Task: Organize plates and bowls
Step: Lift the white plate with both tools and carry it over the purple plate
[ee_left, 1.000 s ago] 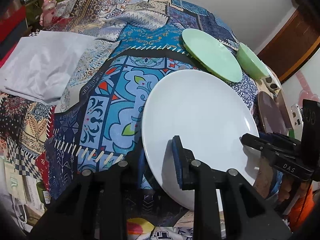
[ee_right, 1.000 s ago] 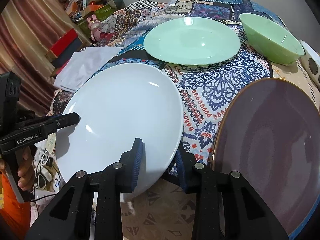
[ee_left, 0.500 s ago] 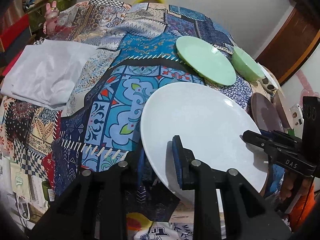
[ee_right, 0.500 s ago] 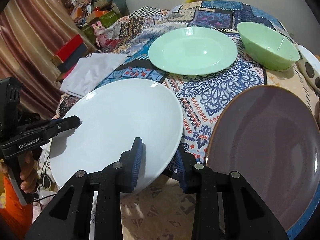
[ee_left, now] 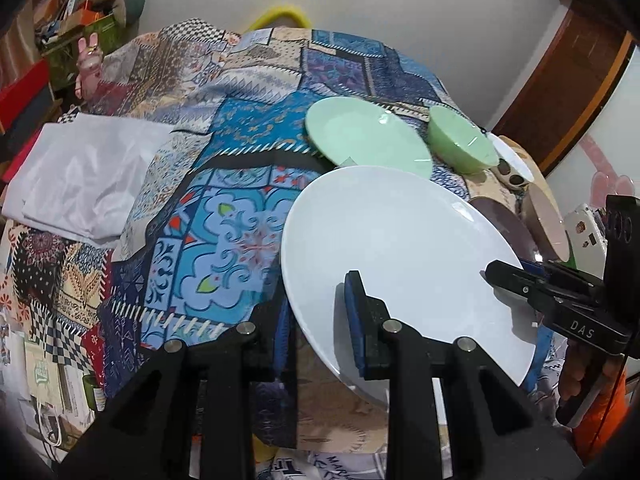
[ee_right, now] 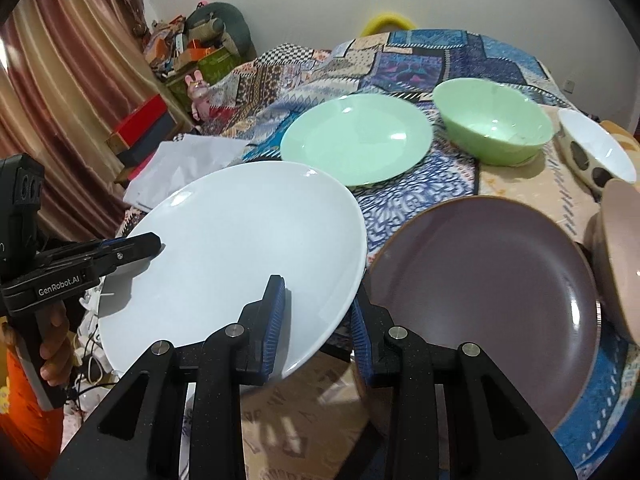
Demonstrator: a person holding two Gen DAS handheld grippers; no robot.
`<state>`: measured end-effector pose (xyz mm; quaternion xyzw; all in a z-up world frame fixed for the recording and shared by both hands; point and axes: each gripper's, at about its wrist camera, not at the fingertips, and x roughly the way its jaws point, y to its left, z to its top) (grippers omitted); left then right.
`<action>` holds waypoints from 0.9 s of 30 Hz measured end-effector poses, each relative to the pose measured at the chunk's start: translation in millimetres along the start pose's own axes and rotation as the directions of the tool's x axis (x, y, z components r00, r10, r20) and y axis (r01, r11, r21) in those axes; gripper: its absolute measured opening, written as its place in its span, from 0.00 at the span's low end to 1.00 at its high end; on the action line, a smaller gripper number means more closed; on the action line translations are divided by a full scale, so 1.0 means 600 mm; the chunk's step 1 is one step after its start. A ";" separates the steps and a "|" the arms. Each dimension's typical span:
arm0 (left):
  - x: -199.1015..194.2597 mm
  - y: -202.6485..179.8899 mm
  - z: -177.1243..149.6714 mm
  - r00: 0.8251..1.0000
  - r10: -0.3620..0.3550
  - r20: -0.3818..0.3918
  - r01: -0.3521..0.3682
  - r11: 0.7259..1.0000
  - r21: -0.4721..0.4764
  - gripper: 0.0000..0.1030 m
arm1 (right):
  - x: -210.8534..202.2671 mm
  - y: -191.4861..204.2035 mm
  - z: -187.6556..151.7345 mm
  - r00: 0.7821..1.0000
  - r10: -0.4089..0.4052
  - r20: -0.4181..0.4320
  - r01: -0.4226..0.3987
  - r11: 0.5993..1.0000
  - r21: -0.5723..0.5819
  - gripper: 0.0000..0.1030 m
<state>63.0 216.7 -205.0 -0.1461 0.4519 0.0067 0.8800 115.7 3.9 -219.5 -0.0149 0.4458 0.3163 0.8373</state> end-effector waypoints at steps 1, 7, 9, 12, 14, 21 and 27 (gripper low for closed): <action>-0.001 -0.007 0.002 1.000 -0.002 0.003 0.002 1.000 0.004 0.25 | -0.004 -0.003 0.000 1.000 -0.002 0.005 0.002 1.000 0.001 0.28; -0.004 -0.050 0.009 1.000 -0.016 0.012 0.015 0.999 0.032 0.25 | -0.035 -0.028 -0.004 0.999 -0.015 0.034 0.014 1.000 0.015 0.28; -0.002 -0.063 0.011 1.000 -0.021 0.013 0.021 0.999 0.038 0.25 | -0.043 -0.035 -0.007 0.999 -0.020 0.041 0.019 1.000 0.019 0.28; 0.000 -0.084 0.012 0.999 -0.029 0.013 0.029 0.998 0.051 0.25 | -0.056 -0.050 -0.010 0.998 -0.027 0.051 0.025 0.999 0.029 0.28; 0.004 -0.100 0.014 0.999 -0.033 0.011 0.032 0.998 0.061 0.25 | -0.062 -0.060 -0.013 0.998 -0.031 0.057 0.029 0.999 0.038 0.28; 0.021 -0.144 0.021 0.999 -0.046 -0.002 0.046 0.996 0.082 0.25 | -0.085 -0.100 -0.023 0.996 -0.046 0.070 0.042 0.997 0.063 0.28; 0.038 -0.181 0.025 0.999 -0.046 -0.014 0.047 0.993 0.105 0.25 | -0.097 -0.131 -0.035 0.996 -0.050 0.077 0.043 0.995 0.087 0.28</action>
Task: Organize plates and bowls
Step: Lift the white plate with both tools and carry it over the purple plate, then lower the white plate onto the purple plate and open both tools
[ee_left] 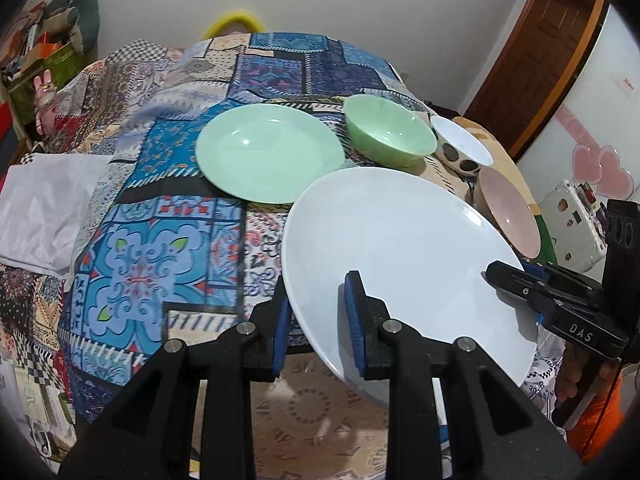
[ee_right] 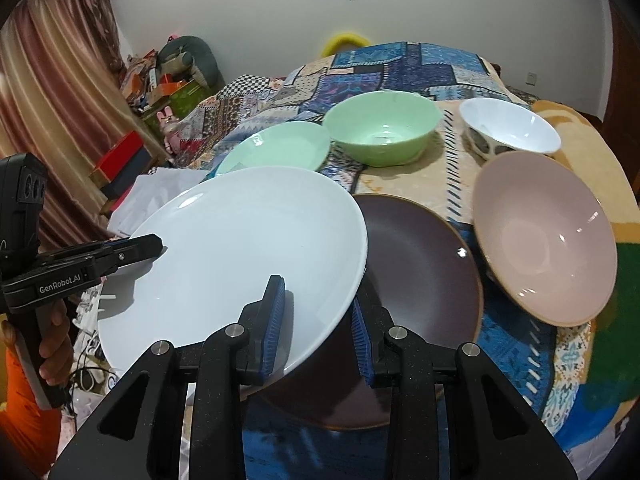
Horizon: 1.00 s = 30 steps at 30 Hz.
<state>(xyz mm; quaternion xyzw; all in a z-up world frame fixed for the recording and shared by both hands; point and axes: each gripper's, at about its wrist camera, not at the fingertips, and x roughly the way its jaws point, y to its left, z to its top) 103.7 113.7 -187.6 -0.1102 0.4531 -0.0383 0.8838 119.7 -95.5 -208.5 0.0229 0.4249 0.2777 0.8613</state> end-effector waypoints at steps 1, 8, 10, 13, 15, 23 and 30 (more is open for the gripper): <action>0.004 -0.006 0.001 1.000 0.000 -0.003 0.000 1.000 0.004 0.25 | -0.001 -0.004 -0.002 1.000 0.000 0.001 0.000 1.000 0.003 0.28; 0.029 -0.037 0.005 1.000 -0.006 -0.024 0.006 1.000 0.020 0.25 | -0.011 -0.036 -0.016 1.000 -0.007 0.001 0.007 1.000 0.029 0.28; 0.039 -0.046 0.005 0.999 -0.005 -0.032 0.006 1.000 0.027 0.25 | -0.011 -0.043 -0.017 1.000 -0.008 -0.003 0.008 0.999 0.037 0.28; 0.052 -0.057 0.005 0.999 -0.003 -0.041 0.004 0.999 0.033 0.25 | -0.010 -0.057 -0.024 1.000 -0.010 -0.009 0.010 0.998 0.054 0.28; 0.059 -0.062 0.005 0.999 -0.003 -0.047 0.004 0.999 0.035 0.25 | -0.009 -0.064 -0.028 1.000 -0.010 -0.014 0.011 0.998 0.065 0.28; 0.092 -0.076 0.003 0.997 -0.003 -0.079 0.006 0.999 0.039 0.25 | -0.003 -0.090 -0.038 0.999 -0.011 -0.033 0.014 0.995 0.097 0.28; 0.111 -0.078 0.005 0.995 0.008 -0.095 -0.004 0.999 0.041 0.25 | 0.006 -0.100 -0.042 0.999 -0.008 -0.052 0.014 0.994 0.108 0.28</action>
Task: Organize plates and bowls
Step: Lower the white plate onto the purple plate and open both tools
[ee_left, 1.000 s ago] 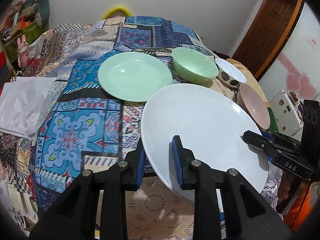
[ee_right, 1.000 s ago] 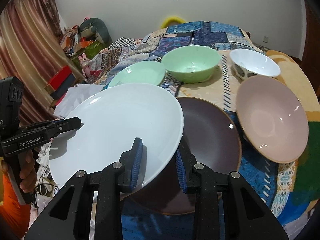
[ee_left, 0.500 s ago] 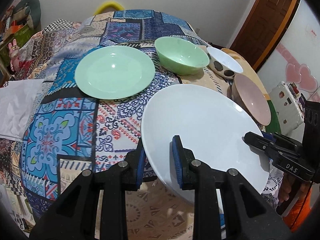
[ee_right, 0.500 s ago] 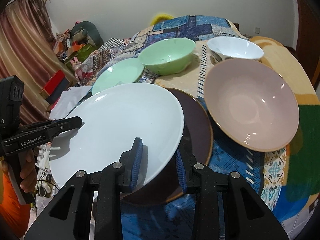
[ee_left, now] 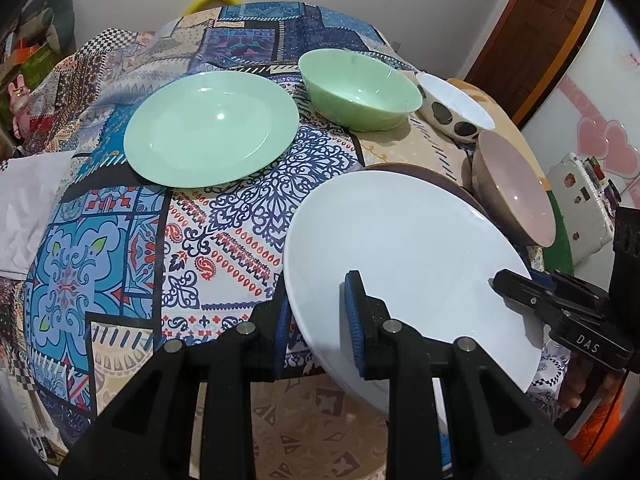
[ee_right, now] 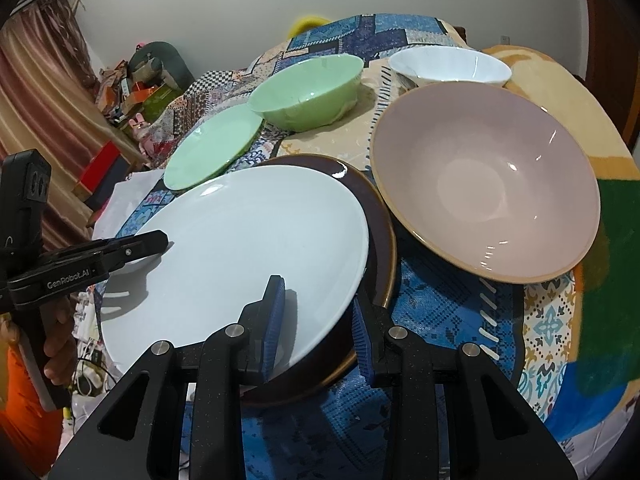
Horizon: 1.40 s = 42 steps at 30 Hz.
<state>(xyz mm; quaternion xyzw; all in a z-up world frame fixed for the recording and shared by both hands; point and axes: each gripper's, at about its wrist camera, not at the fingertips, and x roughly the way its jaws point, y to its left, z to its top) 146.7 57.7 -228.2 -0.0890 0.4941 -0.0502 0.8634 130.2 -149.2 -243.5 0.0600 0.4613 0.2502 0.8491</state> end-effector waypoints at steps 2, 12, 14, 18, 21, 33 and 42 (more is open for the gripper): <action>0.004 0.000 0.000 1.000 0.005 -0.002 -0.005 1.000 0.002 0.25 | 0.003 0.000 -0.001 1.000 -0.001 -0.006 0.001 1.000 0.000 0.28; 0.024 -0.005 -0.003 0.999 0.042 -0.027 -0.041 0.998 0.037 0.25 | 0.003 -0.006 0.003 1.000 0.000 -0.003 0.000 1.000 0.017 0.28; 0.025 -0.009 -0.004 0.999 0.045 -0.026 -0.044 0.998 0.049 0.25 | 0.002 -0.007 0.005 1.000 -0.008 -0.003 0.008 1.000 0.020 0.28; 0.031 -0.004 0.000 0.999 0.025 -0.037 -0.024 0.999 0.034 0.25 | -0.002 -0.012 0.005 1.000 0.003 -0.009 -0.002 0.999 0.033 0.28; 0.032 -0.006 -0.001 0.999 0.027 -0.032 -0.026 0.999 0.037 0.25 | -0.002 -0.009 0.004 1.000 -0.003 -0.014 0.003 1.000 0.019 0.29; 0.018 0.003 -0.009 0.998 0.069 -0.006 -0.069 0.996 0.048 0.25 | -0.007 0.003 0.010 0.997 -0.070 -0.038 0.068 0.996 -0.056 0.28; -0.045 0.012 -0.008 0.991 0.059 0.120 -0.066 0.996 0.057 0.40 | -0.013 0.005 0.011 0.985 -0.164 -0.059 0.157 0.982 -0.109 0.31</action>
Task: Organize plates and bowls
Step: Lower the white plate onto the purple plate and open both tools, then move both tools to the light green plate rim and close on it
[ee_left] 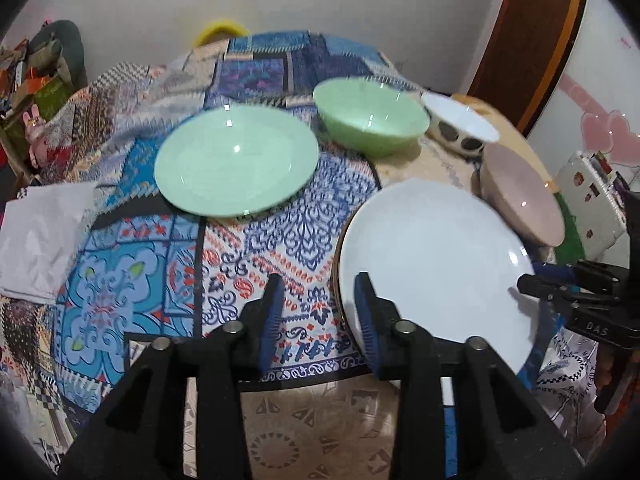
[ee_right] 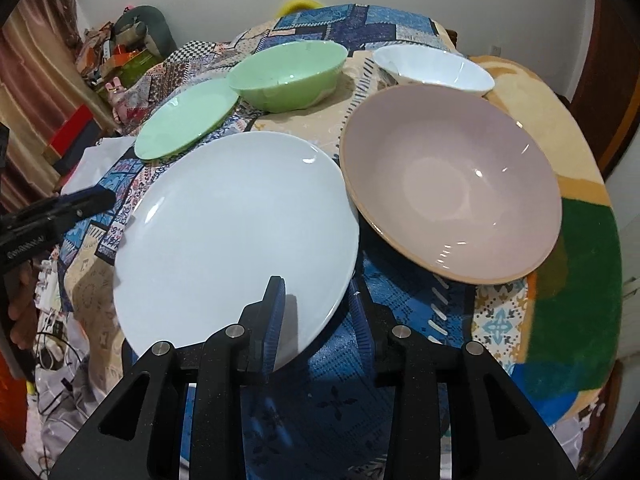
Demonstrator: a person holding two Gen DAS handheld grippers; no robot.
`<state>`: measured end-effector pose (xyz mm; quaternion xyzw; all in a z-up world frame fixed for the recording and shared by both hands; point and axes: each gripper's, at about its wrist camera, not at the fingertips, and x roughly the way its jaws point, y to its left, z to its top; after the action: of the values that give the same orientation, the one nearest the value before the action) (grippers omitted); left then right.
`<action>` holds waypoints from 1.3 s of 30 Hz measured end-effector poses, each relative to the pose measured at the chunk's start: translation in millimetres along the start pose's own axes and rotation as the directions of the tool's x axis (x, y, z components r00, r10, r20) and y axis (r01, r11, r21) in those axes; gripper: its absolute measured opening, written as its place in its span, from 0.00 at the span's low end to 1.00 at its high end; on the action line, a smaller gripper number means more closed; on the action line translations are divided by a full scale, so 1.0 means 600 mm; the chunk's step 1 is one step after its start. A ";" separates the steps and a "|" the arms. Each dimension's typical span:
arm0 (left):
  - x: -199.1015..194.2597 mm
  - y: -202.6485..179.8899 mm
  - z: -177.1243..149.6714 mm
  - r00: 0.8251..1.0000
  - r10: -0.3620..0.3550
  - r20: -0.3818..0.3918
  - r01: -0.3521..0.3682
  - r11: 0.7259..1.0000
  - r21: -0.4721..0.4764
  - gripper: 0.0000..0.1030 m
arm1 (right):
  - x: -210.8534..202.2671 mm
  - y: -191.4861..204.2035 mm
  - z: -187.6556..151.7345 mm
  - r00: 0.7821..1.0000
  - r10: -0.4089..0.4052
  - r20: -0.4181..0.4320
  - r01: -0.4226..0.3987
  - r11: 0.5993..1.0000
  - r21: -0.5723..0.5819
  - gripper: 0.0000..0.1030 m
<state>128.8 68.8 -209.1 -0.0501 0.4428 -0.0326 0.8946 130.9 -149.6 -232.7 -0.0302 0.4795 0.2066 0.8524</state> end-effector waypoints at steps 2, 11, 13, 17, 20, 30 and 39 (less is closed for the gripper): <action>-0.013 0.001 0.005 1.000 -0.002 0.030 0.002 1.000 0.000 0.45 | -0.010 0.008 0.003 1.000 -0.013 0.014 0.013 1.000 -0.018 0.31; -0.068 0.029 0.033 0.984 0.044 0.172 -0.047 0.999 0.010 0.74 | -0.032 0.055 0.054 0.994 0.022 0.111 -0.017 0.999 -0.049 0.44; -0.078 0.041 0.042 0.976 0.064 0.206 -0.067 0.998 0.008 0.86 | -0.029 0.069 0.068 0.991 0.035 0.133 -0.028 0.998 -0.055 0.48; -0.086 0.073 0.061 0.973 0.077 0.218 -0.075 0.997 -0.016 0.88 | -0.012 0.098 0.099 0.986 0.062 0.153 -0.052 0.996 -0.070 0.50; -0.083 0.103 0.076 0.974 0.097 0.207 -0.090 0.995 -0.046 0.96 | 0.005 0.114 0.119 0.985 0.090 0.145 -0.080 0.994 -0.072 0.50; -0.005 0.202 0.123 0.982 0.132 0.135 -0.117 0.987 -0.112 0.97 | 0.080 0.158 0.172 0.993 0.083 0.087 -0.075 0.993 -0.095 0.50; 0.103 0.270 0.150 0.993 0.113 0.034 -0.107 0.985 -0.138 0.89 | 0.148 0.170 0.209 0.998 0.054 0.027 -0.050 0.992 -0.112 0.50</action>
<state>240.3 228.7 -222.6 -0.0869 0.4272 0.0479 0.8987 233.2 3.6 -223.6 -0.0621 0.4548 0.2556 0.8509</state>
